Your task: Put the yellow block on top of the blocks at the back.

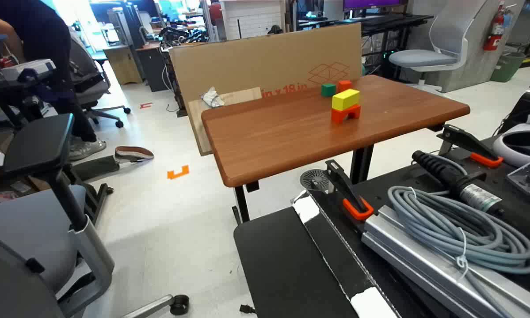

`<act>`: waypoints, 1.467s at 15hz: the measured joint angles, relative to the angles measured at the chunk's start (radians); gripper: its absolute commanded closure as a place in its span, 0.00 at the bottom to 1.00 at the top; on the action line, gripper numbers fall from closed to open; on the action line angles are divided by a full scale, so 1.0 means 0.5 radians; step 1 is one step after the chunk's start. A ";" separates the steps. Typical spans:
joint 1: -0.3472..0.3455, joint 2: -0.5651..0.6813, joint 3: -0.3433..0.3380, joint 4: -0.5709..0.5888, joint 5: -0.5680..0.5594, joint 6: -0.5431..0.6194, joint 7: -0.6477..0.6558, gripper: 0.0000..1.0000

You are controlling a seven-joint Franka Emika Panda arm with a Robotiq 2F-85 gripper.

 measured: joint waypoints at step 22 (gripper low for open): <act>0.038 0.801 0.454 -0.458 -0.614 1.389 0.272 0.00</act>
